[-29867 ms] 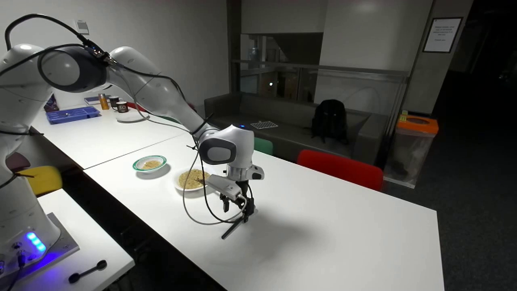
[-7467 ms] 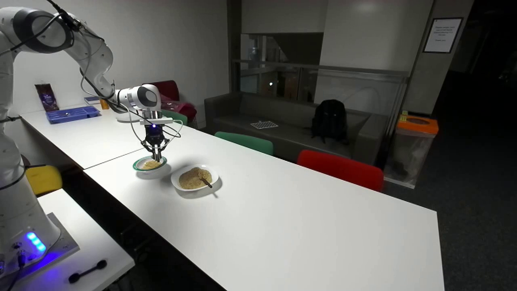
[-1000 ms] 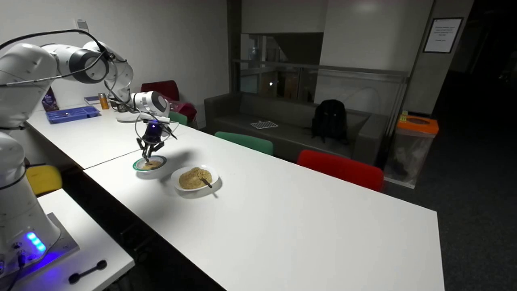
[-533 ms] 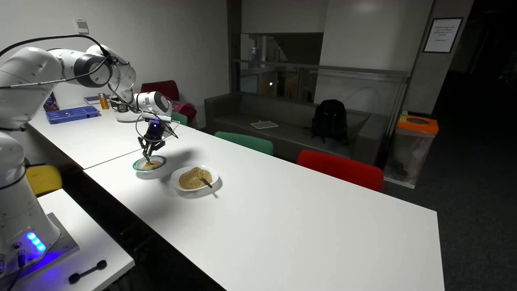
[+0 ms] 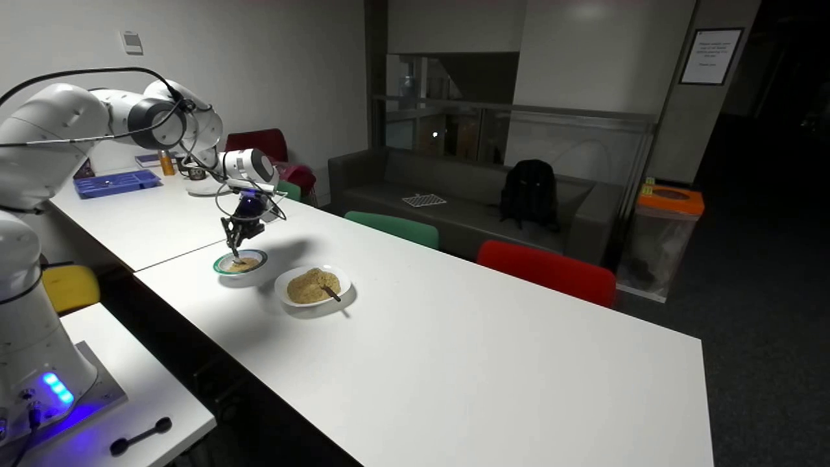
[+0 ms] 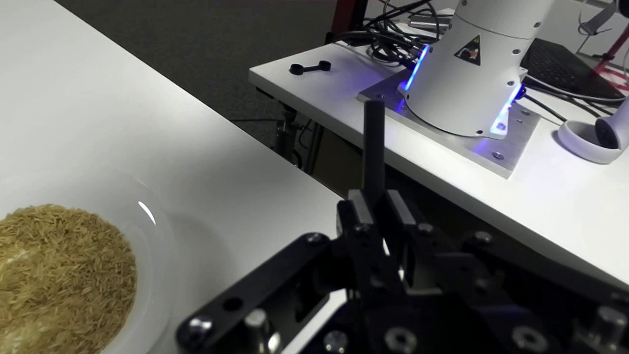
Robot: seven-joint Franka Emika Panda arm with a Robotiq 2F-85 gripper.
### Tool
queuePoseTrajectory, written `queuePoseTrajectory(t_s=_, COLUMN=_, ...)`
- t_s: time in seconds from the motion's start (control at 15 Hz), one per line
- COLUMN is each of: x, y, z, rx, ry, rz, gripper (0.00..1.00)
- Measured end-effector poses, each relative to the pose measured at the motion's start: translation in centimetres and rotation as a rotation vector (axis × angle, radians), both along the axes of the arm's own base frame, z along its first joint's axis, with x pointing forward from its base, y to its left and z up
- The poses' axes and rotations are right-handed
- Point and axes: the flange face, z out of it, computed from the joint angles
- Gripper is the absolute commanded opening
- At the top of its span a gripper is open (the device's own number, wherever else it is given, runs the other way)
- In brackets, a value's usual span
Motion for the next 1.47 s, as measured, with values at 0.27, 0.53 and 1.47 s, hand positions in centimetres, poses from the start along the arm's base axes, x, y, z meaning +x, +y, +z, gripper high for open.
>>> queuePoseTrajectory(t_s=0.27, x=0.3, y=0.5, z=-0.6, rx=-0.024, ry=0.023, rz=-0.008, gripper=0.03)
queuePoseTrajectory(t_s=0.53, x=0.8, y=1.3, z=-1.0, rx=-0.033, ry=0.028, rz=-0.009, gripper=0.03)
queuePoseTrajectory(t_s=1.47, x=3.1, y=-1.5, z=4.0, rx=0.009, ry=-0.077, rz=-0.064, gripper=0.03)
